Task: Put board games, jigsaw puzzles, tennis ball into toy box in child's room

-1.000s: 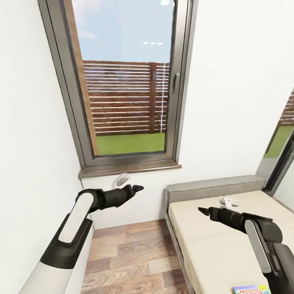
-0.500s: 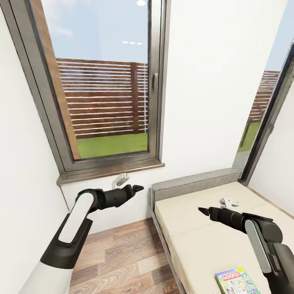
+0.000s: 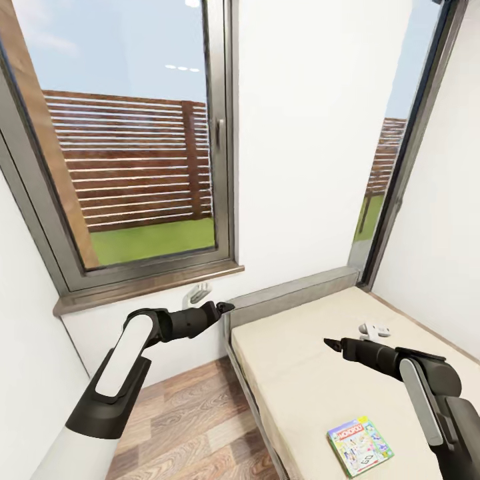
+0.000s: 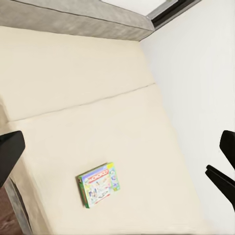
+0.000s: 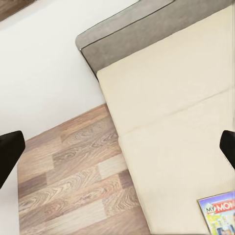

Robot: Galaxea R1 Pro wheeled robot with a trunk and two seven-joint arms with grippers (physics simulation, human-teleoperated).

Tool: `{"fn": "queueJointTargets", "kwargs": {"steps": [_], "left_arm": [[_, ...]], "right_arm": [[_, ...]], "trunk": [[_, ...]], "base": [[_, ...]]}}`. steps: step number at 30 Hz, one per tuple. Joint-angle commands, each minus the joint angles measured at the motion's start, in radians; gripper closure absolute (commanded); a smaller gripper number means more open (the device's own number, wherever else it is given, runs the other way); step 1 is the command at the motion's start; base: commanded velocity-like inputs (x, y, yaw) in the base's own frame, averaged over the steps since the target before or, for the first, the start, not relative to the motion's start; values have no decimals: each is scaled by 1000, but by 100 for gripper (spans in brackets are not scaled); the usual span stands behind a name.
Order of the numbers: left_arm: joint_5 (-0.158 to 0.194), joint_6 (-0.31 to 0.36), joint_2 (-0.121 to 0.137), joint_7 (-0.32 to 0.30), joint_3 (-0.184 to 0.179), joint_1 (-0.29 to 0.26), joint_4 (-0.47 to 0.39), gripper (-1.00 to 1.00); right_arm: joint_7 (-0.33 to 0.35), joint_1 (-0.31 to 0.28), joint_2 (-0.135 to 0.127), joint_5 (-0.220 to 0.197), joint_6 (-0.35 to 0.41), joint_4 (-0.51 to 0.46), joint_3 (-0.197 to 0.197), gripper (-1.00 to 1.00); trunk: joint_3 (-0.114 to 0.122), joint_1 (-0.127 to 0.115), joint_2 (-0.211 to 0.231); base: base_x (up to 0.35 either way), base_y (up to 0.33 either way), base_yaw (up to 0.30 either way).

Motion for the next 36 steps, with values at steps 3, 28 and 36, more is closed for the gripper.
{"fn": "queueJointTargets", "kwargs": {"steps": [3, 28, 36], "left_arm": [[10, 1, 0, 10, 0, -1, -1, -100], [10, 1, 0, 10, 0, -1, 0, -100], [10, 1, 0, 10, 0, -1, -1, -100]], "right_arm": [[8, -1, 0, 5, 4, 0, -1, -100], [7, -1, -1, 5, 3, 0, -3, -100], [6, -1, -1, 6, 1, 0, -3, -100]], "trunk": [[-2, 1, -2], [-2, 1, -2], [-2, 1, -2]], "base": [[0, 0, -138], [16, 30, -33], [5, 9, -3]]}}
